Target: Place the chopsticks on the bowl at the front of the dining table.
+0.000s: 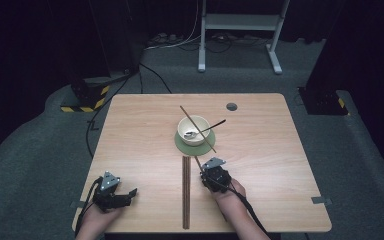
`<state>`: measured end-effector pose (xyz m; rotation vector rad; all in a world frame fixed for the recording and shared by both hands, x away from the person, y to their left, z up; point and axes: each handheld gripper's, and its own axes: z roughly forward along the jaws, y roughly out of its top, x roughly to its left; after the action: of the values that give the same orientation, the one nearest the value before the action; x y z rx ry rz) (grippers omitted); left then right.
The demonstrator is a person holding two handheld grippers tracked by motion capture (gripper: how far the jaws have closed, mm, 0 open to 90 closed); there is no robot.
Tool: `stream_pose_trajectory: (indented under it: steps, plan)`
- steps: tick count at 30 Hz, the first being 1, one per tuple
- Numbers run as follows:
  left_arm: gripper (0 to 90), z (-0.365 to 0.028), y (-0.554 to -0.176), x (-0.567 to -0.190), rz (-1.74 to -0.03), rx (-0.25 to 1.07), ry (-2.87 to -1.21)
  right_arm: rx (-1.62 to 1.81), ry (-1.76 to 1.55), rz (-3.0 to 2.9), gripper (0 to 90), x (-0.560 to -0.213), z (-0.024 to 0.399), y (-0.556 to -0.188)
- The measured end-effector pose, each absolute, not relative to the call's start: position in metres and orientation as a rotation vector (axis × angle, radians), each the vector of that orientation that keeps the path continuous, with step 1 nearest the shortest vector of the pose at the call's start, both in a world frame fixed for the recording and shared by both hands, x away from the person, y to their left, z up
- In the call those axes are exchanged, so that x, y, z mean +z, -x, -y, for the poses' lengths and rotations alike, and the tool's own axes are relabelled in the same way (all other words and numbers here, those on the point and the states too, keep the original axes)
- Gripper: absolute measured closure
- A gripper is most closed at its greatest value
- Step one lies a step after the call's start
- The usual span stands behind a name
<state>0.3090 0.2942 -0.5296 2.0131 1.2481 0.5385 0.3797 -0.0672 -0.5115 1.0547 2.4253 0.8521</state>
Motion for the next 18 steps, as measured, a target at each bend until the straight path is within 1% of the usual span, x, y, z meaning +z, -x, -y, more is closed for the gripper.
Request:
stream_pose_trajectory:
  steps: [2, 4, 7, 8, 18]
  plan:
    - [17.4, -0.294, -0.309, -0.530, -1.249, 0.539, -2.013, 0.854, -1.054, -2.416, 69.0, -0.512, 0.071, -0.376]
    - [17.4, -0.294, -0.309, -0.530, -1.249, 0.539, -2.013, 0.871, -1.064, -2.416, 72.6, -0.513, 0.075, -0.373]
    - [17.4, -0.294, -0.309, -0.530, -1.243, 0.541, -2.017, 0.879, -1.069, -2.431, 83.3, -0.513, 0.079, -0.371]
    - [17.4, -0.294, -0.309, -0.530, -1.242, 0.541, -2.018, 0.885, -1.093, -2.430, 84.3, -0.513, 0.079, -0.372]
    - [17.4, -0.295, -0.310, -0.530, -1.238, 0.539, -2.020, 0.869, -1.072, -2.416, 84.8, -0.503, 0.079, -0.376]
